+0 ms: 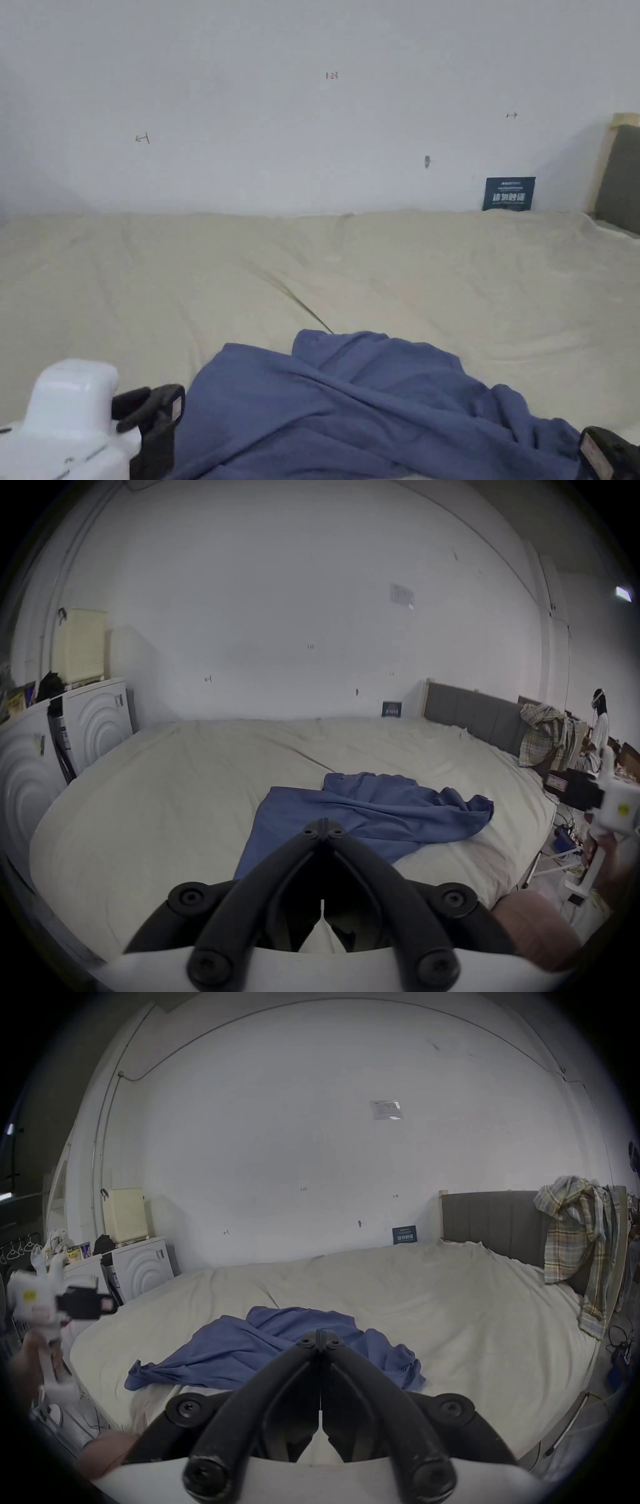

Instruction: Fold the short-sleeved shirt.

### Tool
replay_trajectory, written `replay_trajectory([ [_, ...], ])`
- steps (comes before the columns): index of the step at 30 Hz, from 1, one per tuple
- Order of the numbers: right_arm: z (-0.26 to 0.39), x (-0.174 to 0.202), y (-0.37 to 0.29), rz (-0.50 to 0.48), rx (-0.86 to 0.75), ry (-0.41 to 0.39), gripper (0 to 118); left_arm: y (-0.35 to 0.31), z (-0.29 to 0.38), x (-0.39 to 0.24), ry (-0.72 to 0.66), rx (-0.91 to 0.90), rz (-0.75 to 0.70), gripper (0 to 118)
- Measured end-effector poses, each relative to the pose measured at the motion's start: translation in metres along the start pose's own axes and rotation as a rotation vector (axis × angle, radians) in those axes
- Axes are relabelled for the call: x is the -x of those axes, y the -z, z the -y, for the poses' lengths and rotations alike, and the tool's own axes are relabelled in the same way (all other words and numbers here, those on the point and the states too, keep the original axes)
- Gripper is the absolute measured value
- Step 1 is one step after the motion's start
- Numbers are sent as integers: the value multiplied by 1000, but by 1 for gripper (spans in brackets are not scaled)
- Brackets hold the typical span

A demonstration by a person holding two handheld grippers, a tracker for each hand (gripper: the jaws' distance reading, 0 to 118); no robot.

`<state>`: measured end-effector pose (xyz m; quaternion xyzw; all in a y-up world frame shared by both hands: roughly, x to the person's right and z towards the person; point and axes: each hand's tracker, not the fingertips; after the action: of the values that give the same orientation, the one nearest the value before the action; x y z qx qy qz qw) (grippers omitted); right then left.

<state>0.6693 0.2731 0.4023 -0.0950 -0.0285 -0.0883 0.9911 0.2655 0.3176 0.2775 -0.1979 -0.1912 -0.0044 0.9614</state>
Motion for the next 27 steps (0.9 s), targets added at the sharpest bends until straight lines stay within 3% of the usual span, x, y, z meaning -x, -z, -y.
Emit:
replay_trajectory([
  [4, -6, -1, 15, -35, 7, -34, 0, 102, -61, 43, -94, 261, 89, 0],
  [11, -2, -7, 53, -72, 70, -42, 0, 301, -86, 94, -213, 677, 27, 0],
  [12, -1, -9, 58, -77, 81, -41, 0, 316, -86, 91, -200, 696, 8, 9],
  [13, 1, -11, 64, -80, 93, -42, 0, 332, -87, 93, -189, 688, -7, 32],
  [15, 5, -12, 74, -79, 118, -53, 0, 363, -85, 96, -172, 675, -23, 115],
  [18, 11, -17, 86, -81, 148, -59, 0, 386, -86, 99, -206, 650, -20, 115],
  [20, 15, -18, 90, -81, 166, -51, 0, 402, -68, 98, -225, 727, -53, 115],
  [24, 22, -22, 95, -71, 197, -45, 0, 422, -43, 90, -126, 803, -62, 113],
  [26, 24, -25, 98, -67, 211, -43, 0, 416, -38, 79, -69, 815, -31, 95],
  [27, 25, -25, 98, -67, 214, -40, 0, 411, -36, 74, -26, 812, -41, 80],
])
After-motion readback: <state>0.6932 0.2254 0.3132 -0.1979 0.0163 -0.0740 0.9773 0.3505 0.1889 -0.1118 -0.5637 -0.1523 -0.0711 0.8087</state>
